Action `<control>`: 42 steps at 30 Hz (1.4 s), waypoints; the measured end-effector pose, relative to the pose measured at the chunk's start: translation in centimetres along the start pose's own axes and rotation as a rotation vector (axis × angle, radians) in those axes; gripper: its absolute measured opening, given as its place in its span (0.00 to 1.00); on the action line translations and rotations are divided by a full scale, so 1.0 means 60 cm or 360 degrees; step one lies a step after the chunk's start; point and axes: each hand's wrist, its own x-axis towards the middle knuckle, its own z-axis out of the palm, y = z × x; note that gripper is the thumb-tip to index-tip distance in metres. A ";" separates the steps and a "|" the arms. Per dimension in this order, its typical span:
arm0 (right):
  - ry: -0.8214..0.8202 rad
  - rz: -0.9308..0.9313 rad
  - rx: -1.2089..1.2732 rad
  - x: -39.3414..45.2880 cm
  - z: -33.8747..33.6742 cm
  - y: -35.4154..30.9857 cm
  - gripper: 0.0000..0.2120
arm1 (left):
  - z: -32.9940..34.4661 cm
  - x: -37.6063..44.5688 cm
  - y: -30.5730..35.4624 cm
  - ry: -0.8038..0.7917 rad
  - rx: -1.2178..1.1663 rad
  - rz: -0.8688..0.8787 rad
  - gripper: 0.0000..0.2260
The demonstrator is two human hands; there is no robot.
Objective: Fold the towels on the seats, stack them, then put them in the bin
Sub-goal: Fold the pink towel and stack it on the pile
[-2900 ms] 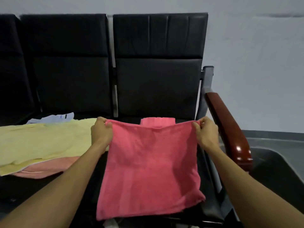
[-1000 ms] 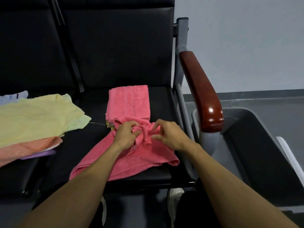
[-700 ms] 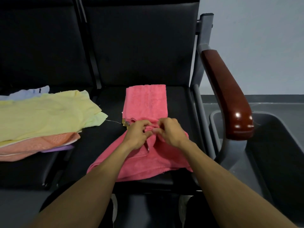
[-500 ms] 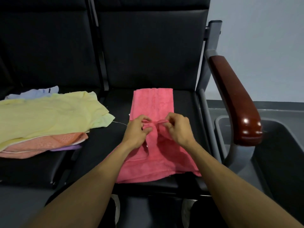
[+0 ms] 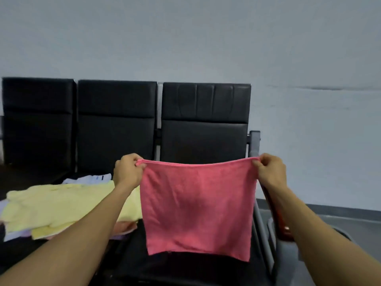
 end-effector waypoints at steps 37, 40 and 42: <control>-0.0127 0.0293 -0.0318 -0.051 0.160 0.190 0.11 | 0.198 -0.046 -0.152 -0.0398 0.0150 -0.0375 0.13; -0.0185 0.0368 -0.0290 -0.056 0.187 0.210 0.14 | 0.227 -0.052 -0.154 -0.0442 0.0083 -0.0434 0.12; -0.0209 0.0415 -0.0240 -0.067 0.201 0.214 0.16 | 0.239 -0.064 -0.151 -0.0459 0.0005 -0.0452 0.12</control>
